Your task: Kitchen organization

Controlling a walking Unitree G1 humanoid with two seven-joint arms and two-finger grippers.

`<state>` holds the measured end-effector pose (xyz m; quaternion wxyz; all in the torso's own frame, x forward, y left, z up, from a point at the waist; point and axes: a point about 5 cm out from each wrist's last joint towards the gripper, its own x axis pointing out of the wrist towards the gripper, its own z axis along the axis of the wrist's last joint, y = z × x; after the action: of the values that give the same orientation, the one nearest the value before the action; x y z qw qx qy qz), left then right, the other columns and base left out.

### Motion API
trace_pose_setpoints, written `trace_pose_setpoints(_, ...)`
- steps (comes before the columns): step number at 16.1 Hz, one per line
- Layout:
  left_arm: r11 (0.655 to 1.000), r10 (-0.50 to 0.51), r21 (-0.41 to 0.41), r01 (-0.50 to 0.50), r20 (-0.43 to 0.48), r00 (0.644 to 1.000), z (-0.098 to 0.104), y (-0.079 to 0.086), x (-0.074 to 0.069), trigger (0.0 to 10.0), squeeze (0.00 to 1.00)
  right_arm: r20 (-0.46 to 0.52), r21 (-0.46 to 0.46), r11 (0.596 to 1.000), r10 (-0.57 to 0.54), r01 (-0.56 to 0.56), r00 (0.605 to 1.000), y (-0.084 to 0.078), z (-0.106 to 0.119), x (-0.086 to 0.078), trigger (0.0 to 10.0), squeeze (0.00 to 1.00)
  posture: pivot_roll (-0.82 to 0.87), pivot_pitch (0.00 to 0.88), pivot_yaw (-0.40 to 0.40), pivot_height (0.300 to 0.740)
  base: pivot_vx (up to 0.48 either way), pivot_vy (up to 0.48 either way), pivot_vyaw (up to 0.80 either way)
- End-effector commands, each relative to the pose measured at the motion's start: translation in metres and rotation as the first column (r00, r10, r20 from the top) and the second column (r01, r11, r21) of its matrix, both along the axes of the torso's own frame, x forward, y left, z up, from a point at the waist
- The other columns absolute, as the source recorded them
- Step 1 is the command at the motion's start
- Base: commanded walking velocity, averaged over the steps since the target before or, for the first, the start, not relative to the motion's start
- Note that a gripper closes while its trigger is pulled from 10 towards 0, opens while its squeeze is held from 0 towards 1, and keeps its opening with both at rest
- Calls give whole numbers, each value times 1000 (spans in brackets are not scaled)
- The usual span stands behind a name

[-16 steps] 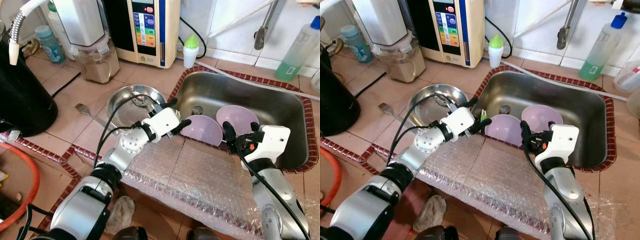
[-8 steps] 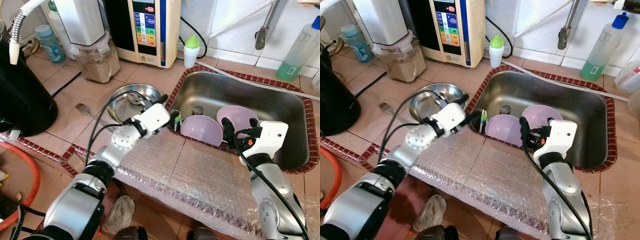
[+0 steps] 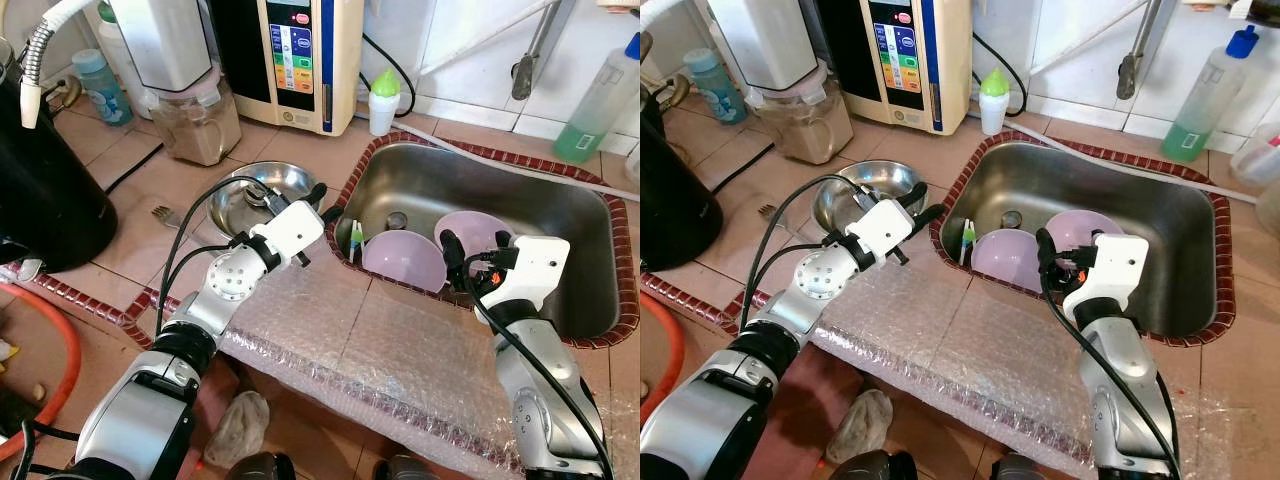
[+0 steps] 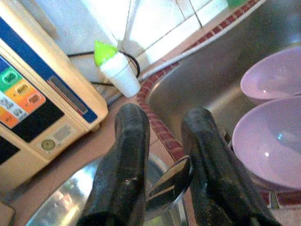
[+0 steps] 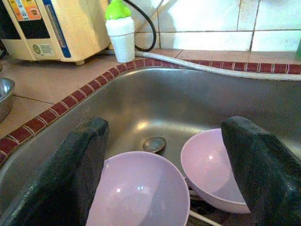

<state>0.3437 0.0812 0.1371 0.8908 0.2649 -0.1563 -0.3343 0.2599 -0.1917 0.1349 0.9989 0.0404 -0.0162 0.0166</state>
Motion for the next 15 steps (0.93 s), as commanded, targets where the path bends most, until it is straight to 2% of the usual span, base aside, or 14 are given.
trace_pose_setpoints(1, 999, 9, -42, -7, 57, 998, 11, 4, 0, 0, 0, 2, -3, 1000, 18, -18, 1000, 4, -1, 3, 10000, 0, -184, 53, 64, 740, 0, 0, 0)
trace_pose_setpoints(4, 995, 28, -94, -14, 145, 989, 31, 9, -2, 0, 0, 13, -4, 999, 39, -38, 999, 8, 1, 7, 10000, 0, -177, 45, 62, 740, 0, 0, 0)
trace_pose_setpoints(6, 994, 43, -111, -25, 163, 986, 36, 12, -2, 0, 0, 15, -4, 999, 43, -43, 999, 9, 1, 8, 10000, 0, -168, 42, 60, 740, 0, 0, 0)
trace_pose_setpoints(9, 986, 99, -156, -63, 238, 966, 60, 28, 2, 0, 0, 24, 9, 998, 65, -66, 998, 16, 1, 13, 10000, 0, -146, 34, 59, 740, 0, 0, 0)
trace_pose_setpoints(10, 982, 111, -178, -63, 275, 955, 76, 33, 4, 0, 0, 30, 14, 996, 85, -86, 996, 21, 1, 16, 10000, 0, -133, 26, 58, 740, 0, 0, 0)
trace_pose_setpoints(12, 985, 92, -168, -48, 269, 959, 82, 33, 5, 0, 0, 33, 14, 995, 97, -98, 995, 23, 1, 18, 10000, 0, -122, 19, 58, 740, 0, 0, 0)
trace_pose_setpoints(13, 991, 43, -134, -13, 226, 973, 77, 32, 4, 5922, 0, 37, 15, 994, 106, -107, 994, 26, 1, 20, 10000, 0, -115, 17, 59, 740, 0, 0, 0)
trace_pose_setpoints(14, 993, 22, -121, 3, 203, 979, 73, 32, 2, 10000, 0, 39, 16, 994, 109, -109, 993, 27, 1, 21, 10000, 0, -115, 17, 59, 740, 0, 0, 0)
trace_pose_setpoints(15, 993, 2, -113, 19, 179, 984, 65, 32, -1, 10000, 125, 39, 16, 994, 111, -111, 993, 28, 1, 22, 10000, 0, -115, 17, 59, 740, 0, 0, 0)
